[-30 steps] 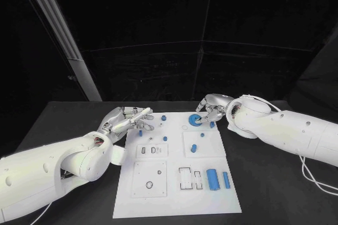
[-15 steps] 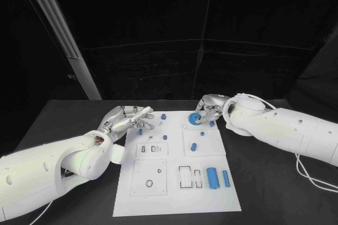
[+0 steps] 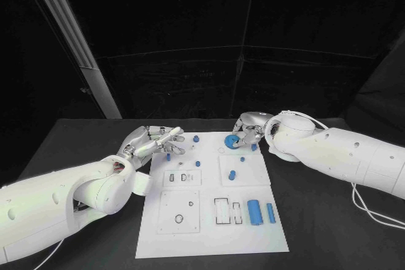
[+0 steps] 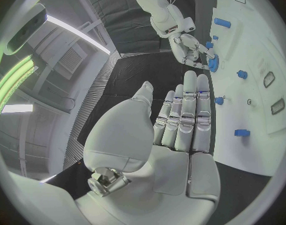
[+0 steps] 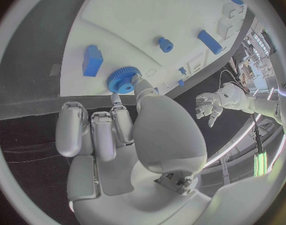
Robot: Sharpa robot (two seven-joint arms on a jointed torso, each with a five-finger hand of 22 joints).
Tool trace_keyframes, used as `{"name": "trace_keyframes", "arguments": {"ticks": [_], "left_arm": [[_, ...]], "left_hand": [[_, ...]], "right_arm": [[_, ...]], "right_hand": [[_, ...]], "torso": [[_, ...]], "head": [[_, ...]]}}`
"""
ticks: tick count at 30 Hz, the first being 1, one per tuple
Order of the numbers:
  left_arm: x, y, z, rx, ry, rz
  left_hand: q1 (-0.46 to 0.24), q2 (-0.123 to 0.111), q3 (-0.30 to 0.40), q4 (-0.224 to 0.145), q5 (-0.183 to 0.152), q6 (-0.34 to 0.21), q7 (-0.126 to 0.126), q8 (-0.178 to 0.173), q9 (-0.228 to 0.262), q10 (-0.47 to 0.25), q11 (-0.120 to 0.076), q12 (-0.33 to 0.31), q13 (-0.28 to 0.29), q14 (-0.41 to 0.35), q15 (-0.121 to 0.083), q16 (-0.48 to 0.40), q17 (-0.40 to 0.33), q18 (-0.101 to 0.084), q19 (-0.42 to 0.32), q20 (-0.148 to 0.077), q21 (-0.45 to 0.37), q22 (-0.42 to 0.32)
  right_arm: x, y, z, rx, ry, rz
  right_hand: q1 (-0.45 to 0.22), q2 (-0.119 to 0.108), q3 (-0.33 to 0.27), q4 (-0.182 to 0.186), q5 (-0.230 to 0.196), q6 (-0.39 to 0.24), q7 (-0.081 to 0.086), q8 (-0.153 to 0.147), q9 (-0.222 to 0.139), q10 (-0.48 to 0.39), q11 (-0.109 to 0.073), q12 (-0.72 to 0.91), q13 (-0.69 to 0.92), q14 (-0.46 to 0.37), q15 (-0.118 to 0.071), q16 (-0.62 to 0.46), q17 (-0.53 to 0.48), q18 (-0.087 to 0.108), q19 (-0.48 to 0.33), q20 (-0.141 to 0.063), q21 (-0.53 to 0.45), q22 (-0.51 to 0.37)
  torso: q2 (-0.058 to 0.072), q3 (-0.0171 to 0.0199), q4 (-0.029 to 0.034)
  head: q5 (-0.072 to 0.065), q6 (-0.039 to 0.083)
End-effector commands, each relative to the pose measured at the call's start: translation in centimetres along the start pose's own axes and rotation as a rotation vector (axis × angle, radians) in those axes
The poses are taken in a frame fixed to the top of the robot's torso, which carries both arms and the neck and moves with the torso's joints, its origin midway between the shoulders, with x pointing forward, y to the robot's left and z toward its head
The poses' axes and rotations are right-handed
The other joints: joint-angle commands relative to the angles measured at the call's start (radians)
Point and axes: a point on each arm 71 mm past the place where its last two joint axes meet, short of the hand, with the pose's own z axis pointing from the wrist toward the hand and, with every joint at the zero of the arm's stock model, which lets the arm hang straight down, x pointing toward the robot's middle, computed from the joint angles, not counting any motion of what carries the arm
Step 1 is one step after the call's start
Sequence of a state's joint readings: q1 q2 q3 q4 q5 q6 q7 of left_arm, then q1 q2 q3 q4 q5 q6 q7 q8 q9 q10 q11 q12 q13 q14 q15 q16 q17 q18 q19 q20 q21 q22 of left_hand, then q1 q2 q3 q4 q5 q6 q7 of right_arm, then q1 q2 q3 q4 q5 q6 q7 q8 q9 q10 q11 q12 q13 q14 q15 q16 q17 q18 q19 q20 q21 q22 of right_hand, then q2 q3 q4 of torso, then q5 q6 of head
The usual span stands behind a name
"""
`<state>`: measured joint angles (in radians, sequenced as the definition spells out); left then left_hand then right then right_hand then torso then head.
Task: Assemble the parts on the task board
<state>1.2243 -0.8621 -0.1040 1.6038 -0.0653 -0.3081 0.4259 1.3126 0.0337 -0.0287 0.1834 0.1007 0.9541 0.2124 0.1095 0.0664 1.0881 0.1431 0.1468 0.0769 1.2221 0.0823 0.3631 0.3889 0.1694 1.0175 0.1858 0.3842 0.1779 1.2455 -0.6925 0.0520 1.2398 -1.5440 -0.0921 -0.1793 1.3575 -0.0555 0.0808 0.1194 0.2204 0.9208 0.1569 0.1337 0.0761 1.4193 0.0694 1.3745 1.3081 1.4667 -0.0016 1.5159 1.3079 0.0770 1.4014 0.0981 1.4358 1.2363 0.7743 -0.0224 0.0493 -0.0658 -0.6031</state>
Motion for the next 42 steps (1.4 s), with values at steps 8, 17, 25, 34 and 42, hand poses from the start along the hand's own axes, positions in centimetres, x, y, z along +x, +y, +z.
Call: {"name": "trace_keyframes", "arguments": {"ticks": [8,17,25,34,42], "left_arm": [[0.1,0.0,0.0,0.000,0.019,0.000],[-0.1,0.0,-0.1,-0.001,0.015,0.001],[-0.8,-0.1,-0.3,0.000,0.000,0.007],[-1.3,-0.2,-0.6,0.002,-0.013,0.011],[-1.7,-0.3,-0.7,0.005,-0.023,0.016]], "left_hand": [[0.000,0.011,0.002,-0.009,-0.001,0.000,0.004,-0.007,-0.001,-0.005,0.005,-0.004,0.000,-0.006,-0.002,0.005,0.002,0.012,-0.002,0.005,-0.002,-0.001],[0.000,0.011,0.002,-0.009,-0.001,0.000,0.004,-0.007,-0.001,-0.005,0.005,-0.004,0.000,-0.006,-0.002,0.005,0.002,0.012,-0.002,0.005,-0.002,-0.001],[0.002,0.014,0.003,-0.011,0.000,-0.001,0.004,-0.008,-0.001,-0.005,0.006,-0.004,0.000,-0.007,-0.002,0.005,0.004,0.012,-0.002,0.005,-0.002,-0.001],[0.003,0.015,0.004,-0.012,0.000,-0.001,0.004,-0.008,-0.001,-0.006,0.006,-0.005,0.000,-0.008,-0.002,0.005,0.005,0.012,-0.002,0.005,-0.002,-0.001],[0.003,0.015,0.004,-0.012,0.000,-0.001,0.004,-0.008,-0.001,-0.006,0.006,-0.005,0.000,-0.008,-0.002,0.005,0.005,0.012,-0.002,0.005,-0.002,-0.001]], "right_arm": [[-0.6,0.7,0.0,-0.037,-0.092,-0.091],[-0.8,1.7,-0.2,-0.079,-0.119,-0.091],[-1.2,3.7,-0.9,-0.111,-0.185,-0.048],[-1.4,8.0,-1.0,-0.172,-0.256,-0.046],[-0.6,11.3,0.2,-0.219,-0.242,-0.051]], "right_hand": [[0.060,0.063,0.080,-0.047,-0.057,0.094,-0.024,0.041,0.014,0.043,-0.021,0.046,0.080,0.081,-0.023,0.008,0.152,-0.016,0.021,-0.010,0.019,0.032],[0.051,0.068,0.113,-0.060,-0.036,0.111,-0.031,0.042,0.013,0.057,-0.028,0.061,0.101,0.083,-0.031,0.012,0.159,-0.020,0.030,-0.019,0.027,0.050],[0.016,0.057,0.120,-0.052,-0.036,0.107,-0.029,0.032,0.009,0.059,-0.027,0.060,0.103,0.083,-0.030,0.013,0.162,-0.021,0.033,-0.020,0.030,0.056],[-0.003,0.050,0.124,-0.048,-0.036,0.111,-0.030,0.029,0.008,0.060,-0.028,0.060,0.105,0.084,-0.029,0.013,0.163,-0.023,0.037,-0.020,0.033,0.065],[-0.005,0.050,0.126,-0.048,-0.037,0.112,-0.030,0.029,0.007,0.061,-0.028,0.061,0.107,0.084,-0.029,0.013,0.163,-0.023,0.038,-0.020,0.034,0.066]], "torso": [[0.000,0.0000,-0.0006],[0.000,-0.0004,-0.0002],[-0.001,-0.0013,0.0002],[0.001,-0.0015,0.0032],[0.001,-0.0008,0.0017]], "head": [[-0.002,-0.003],[-0.002,-0.004],[-0.002,0.000],[0.003,0.001],[0.008,-0.002]]}}
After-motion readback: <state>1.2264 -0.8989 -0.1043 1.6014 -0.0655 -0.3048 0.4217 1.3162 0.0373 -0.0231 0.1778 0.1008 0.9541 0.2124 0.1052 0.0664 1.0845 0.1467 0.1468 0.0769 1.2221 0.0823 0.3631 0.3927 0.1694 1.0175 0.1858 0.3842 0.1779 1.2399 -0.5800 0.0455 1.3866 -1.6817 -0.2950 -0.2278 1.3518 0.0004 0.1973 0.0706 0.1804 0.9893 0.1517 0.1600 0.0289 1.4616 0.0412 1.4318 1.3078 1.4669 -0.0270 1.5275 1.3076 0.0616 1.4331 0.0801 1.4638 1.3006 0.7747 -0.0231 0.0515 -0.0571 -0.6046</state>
